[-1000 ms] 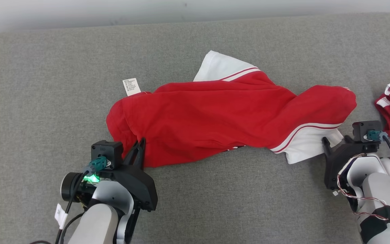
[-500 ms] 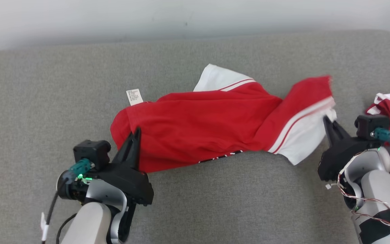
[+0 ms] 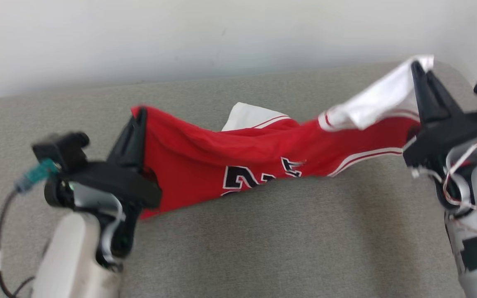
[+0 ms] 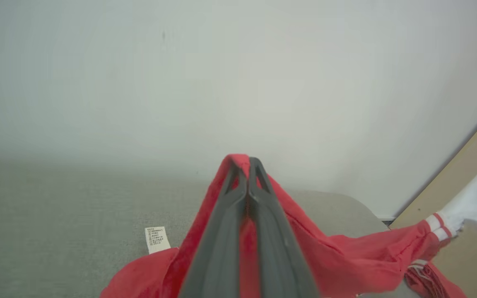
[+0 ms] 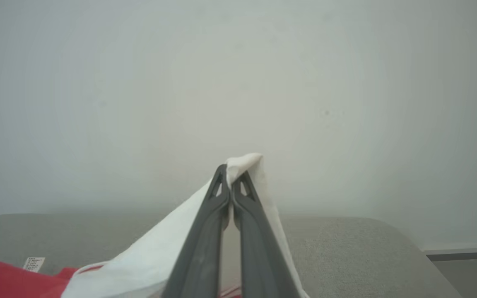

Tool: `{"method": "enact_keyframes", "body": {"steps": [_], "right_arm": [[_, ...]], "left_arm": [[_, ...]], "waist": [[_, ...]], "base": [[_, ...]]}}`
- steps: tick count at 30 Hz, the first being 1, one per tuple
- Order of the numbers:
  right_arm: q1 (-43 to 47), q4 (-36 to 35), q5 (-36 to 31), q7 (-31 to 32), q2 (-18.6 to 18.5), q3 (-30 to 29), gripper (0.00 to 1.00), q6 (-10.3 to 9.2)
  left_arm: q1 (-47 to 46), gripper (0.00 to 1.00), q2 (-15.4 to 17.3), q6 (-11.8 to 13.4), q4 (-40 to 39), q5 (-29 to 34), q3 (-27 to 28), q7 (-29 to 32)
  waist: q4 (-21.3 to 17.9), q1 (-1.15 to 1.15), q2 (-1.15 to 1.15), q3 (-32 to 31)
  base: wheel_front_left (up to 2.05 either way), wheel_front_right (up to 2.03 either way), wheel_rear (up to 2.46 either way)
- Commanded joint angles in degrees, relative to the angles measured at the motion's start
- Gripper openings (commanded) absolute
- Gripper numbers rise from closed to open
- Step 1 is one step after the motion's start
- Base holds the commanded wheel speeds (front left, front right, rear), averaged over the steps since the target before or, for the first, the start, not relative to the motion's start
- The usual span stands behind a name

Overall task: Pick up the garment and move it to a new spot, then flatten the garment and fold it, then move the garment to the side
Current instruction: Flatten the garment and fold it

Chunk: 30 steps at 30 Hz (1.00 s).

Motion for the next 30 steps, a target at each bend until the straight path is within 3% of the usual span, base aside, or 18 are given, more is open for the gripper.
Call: {"method": "enact_keyframes", "body": {"steps": [1,9,15,22,30], "right_arm": [[-2.73,-0.45,0.97,0.51,-0.34,0.69,0.00,-0.17],[-17.21,4.91,5.19,2.59,1.14,1.18,0.00,-0.17],[-35.38,13.96,6.11,0.88,4.96,-3.65,0.00,-0.16],[-55.19,20.84,4.24,-8.46,9.16,-12.62,0.00,-0.16],[-72.59,22.66,4.71,-20.32,10.82,-19.21,0.00,-0.16]], "left_arm": [[-2.58,0.00,0.74,-0.80,0.35,-1.56,1.07,0.84],[-14.70,0.00,4.51,-2.60,1.72,-5.85,5.12,4.89],[-31.58,0.00,7.79,-2.81,2.66,-4.01,5.50,6.80],[-52.31,0.00,10.14,-3.28,6.30,0.02,6.67,-1.00],[-68.47,0.00,10.82,-4.67,9.92,0.69,9.51,-13.76]], "waist": [[-1.05,0.00,0.00,0.22],[-3.78,0.00,0.00,8.65],[-4.78,0.00,0.00,23.90],[-5.37,0.00,0.00,35.46],[-5.34,0.00,0.00,38.11]], "base": [[0.00,0.00,0.00],[0.00,0.00,0.00],[0.00,0.00,0.00],[0.00,0.00,0.00],[0.00,0.00,0.00]]}}
